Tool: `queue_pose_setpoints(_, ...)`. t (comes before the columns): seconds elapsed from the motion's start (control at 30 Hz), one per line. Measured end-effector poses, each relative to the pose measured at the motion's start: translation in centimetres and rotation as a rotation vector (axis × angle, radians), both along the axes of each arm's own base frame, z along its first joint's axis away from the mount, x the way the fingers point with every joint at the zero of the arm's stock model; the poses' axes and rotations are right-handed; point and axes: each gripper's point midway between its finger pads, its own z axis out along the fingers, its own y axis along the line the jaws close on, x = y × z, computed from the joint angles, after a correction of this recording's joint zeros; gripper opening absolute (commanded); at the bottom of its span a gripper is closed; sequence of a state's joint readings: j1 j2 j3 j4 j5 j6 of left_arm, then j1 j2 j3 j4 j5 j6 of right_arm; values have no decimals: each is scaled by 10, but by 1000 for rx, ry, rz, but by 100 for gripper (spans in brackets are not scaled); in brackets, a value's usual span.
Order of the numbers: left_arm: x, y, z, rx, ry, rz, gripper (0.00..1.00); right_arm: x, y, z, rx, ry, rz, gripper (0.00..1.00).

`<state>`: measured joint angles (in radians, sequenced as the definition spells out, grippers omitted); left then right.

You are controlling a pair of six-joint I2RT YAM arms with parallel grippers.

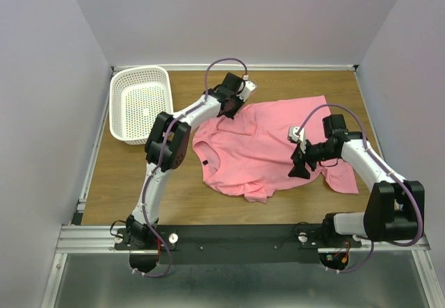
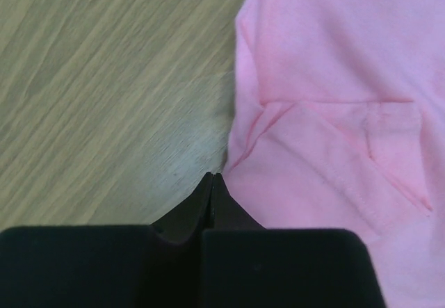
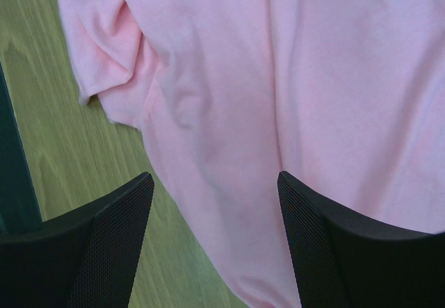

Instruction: Fold and stack the t-shirts

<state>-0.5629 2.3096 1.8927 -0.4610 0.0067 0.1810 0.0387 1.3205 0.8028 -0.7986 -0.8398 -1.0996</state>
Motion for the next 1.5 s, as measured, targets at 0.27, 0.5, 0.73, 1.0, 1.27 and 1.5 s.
queue_pose_setpoints(0.27, 9, 27, 29, -104, -13, 66, 44, 0, -1, 0, 3, 4, -7, 80)
queue_pose_setpoints(0.5, 3, 10, 40, -187, 4, 33, 45, 0, -1, 1, 6, 5, -7, 80)
queue_pose_setpoints(0.73, -3, 3, 39, -225, 37, 44, 43, 0, -2, 1, 7, 5, -13, 80)
queue_pose_setpoints(1.0, -5, 3, 20, -223, 79, 69, 38, 0, -2, 1, 7, 5, -13, 80)
queue_pose_setpoints(1.27, -9, 2, 3, -219, 122, 70, 34, 0, -2, 0, 7, 7, -13, 80)
queue_pose_setpoints(1.5, -10, -1, 3, -231, 129, 65, 39, 1, -3, 0, 8, 7, -17, 80)
